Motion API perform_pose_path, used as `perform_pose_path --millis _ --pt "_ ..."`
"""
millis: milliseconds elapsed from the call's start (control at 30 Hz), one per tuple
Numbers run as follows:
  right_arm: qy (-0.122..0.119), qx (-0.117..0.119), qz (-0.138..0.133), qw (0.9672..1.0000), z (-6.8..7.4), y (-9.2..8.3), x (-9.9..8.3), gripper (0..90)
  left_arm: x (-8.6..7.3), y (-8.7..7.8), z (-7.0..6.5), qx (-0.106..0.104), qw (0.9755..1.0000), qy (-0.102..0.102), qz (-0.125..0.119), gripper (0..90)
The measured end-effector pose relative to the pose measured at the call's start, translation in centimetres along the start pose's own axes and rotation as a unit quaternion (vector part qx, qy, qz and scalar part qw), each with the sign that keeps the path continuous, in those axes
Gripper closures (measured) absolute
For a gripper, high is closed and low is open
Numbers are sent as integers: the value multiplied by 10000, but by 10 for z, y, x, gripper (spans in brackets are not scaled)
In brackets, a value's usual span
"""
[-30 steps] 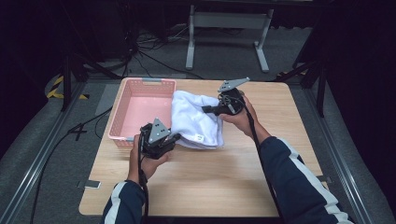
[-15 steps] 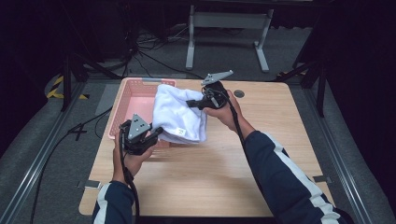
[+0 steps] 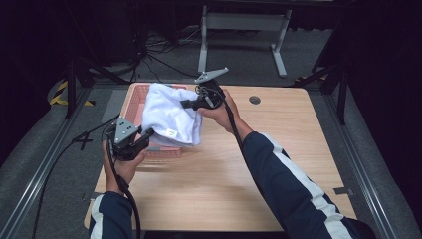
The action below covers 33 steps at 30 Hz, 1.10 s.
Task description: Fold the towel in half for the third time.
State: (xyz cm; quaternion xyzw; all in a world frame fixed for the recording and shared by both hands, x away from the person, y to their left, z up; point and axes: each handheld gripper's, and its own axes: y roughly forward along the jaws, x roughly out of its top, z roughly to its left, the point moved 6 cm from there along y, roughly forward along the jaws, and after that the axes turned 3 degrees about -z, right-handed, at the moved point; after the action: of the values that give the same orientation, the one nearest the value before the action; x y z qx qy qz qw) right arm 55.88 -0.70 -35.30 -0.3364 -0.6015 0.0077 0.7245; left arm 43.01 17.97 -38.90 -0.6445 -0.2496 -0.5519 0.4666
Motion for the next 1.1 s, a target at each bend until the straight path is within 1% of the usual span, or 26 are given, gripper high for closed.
perform_pose_path --millis 33,67,100,167,233,300,367,433,467,533,567,633,667,733,800,833,900,967,1000,1033,1100 --pt "-1 22 13 10000 1 4 1 655 -1 0 3 38 10000 4 38 728" --pt "7 31 26 10000 2 12 3 655 -2 -1 7 89 9999 13 58 728" --pt "6 51 23 10000 3 14 4 655 -3 -2 12 143 9999 -10 84 728" --pt "42 77 27 10000 4 20 5 654 -5 -3 18 222 9997 7 130 728" --pt "51 97 15 9999 5 23 6 653 -7 -4 20 256 9996 -26 152 727" --pt "57 101 14 9999 6 30 6 651 -10 -4 26 319 9992 -56 227 727" --pt "88 115 24 9999 6 37 7 648 -13 -3 31 367 9989 -29 283 726" --pt "99 91 53 9999 6 42 6 647 -15 -1 35 410 9987 -85 297 725" --pt "93 89 36 9999 5 45 7 646 -17 1 37 454 9983 -48 361 725" --pt "108 57 75 9999 5 50 7 641 -21 3 40 481 9978 -44 447 724" --pt "100 18 107 9999 5 56 5 635 -23 5 41 487 9977 -70 471 722" --pt "90 7 123 9999 4 58 4 630 -27 8 42 462 9977 -140 479 720" --pt "114 -19 145 9998 4 61 1 626 -29 8 42 490 9975 -122 500 719" --pt "111 1 163 9998 4 67 -3 624 -34 9 44 517 9972 -79 540 715" --pt "131 22 204 9997 4 71 -7 620 -39 10 46 531 9969 -143 562 710" --pt "123 24 208 9997 4 73 -9 616 -41 10 47 541 9964 -168 636 704" --pt "92 9 238 9997 5 77 -12 600 -46 11 50 546 9961 -228 655 689" --pt "123 -39 302 9995 4 81 -16 571 -50 12 52 621 9947 -282 768 648" --pt "146 -78 349 9993 3 83 -19 551 -52 12 53 632 9944 -313 783 629" --pt "161 -122 415 9989 2 84 -21 516 -53 13 53 609 9945 -349 779 605" --pt "242 -194 519 9982 -1 86 -25 432 -55 12 53 631 9943 -298 801 522"
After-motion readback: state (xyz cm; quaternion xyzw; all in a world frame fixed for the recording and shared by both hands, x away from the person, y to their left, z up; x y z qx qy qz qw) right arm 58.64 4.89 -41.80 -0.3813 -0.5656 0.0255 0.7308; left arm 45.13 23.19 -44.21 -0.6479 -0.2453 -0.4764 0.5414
